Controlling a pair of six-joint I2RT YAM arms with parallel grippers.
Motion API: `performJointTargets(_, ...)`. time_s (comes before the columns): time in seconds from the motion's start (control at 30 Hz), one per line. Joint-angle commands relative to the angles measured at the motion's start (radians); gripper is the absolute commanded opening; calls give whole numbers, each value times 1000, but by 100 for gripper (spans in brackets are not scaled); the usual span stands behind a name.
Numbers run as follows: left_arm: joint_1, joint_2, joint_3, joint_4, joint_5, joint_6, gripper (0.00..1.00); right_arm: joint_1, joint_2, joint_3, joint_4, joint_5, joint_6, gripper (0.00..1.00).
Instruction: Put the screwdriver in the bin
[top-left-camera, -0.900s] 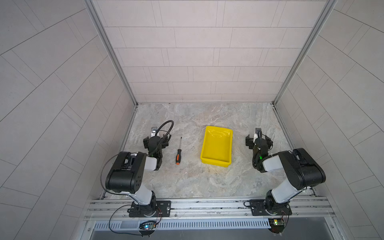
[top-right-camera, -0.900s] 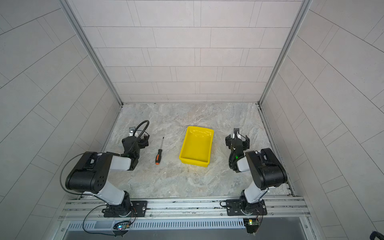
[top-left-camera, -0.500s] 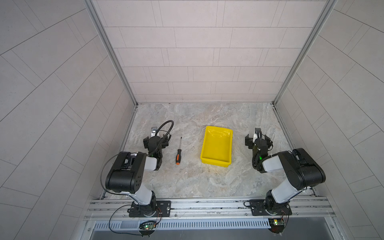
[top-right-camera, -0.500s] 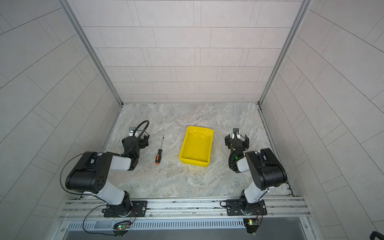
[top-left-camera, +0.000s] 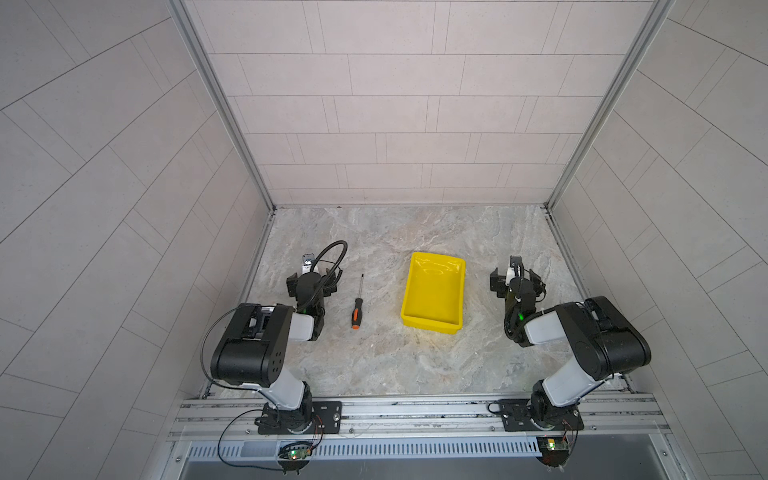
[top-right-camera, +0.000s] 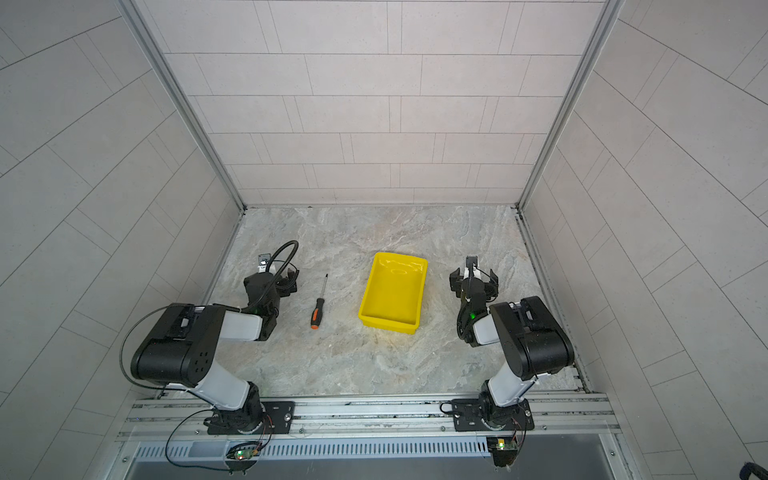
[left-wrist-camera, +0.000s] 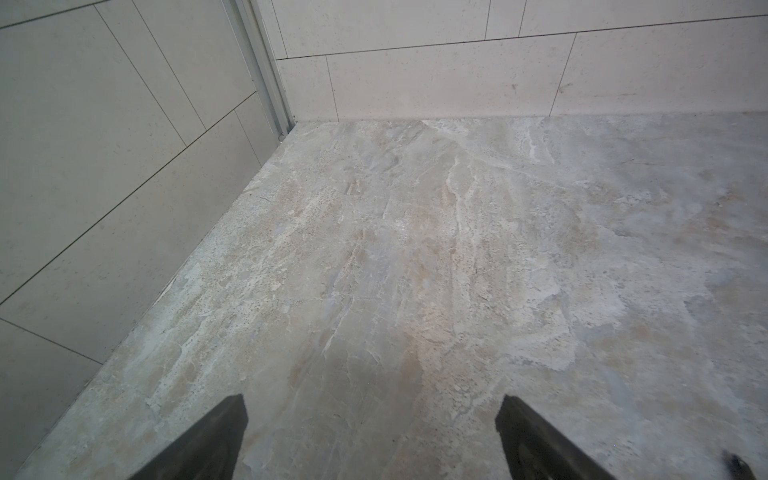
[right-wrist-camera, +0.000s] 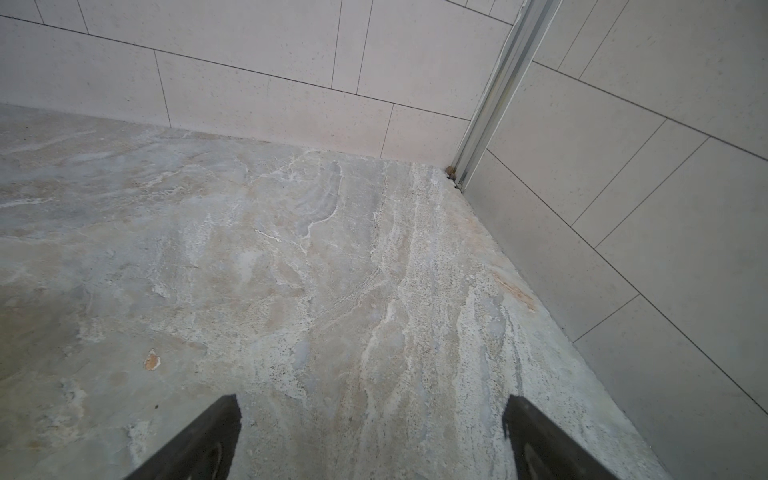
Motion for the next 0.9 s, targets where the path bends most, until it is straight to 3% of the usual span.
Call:
performJointTargets(0.0, 3, -1, 20, 5, 5, -7, 100, 3, -10, -12, 22, 16, -11, 99)
performJointTargets(0.5, 5, -2, 20, 6, 7, -9, 100, 1, -11, -7, 9, 16, -5, 99)
performJointTargets(0.63, 6, -3, 19, 6, 7, -8, 100, 17, -12, -44, 84, 28, -26, 99)
performJointTargets(0.77, 5, -37, -59, 130, 103, 31, 100, 93, -69, -153, 277, 174, -85, 99)
performJointTargets(0.87, -13, -194, -129, 100, 50, 21, 100, 228, -224, -129, 130, 396, -144, 99)
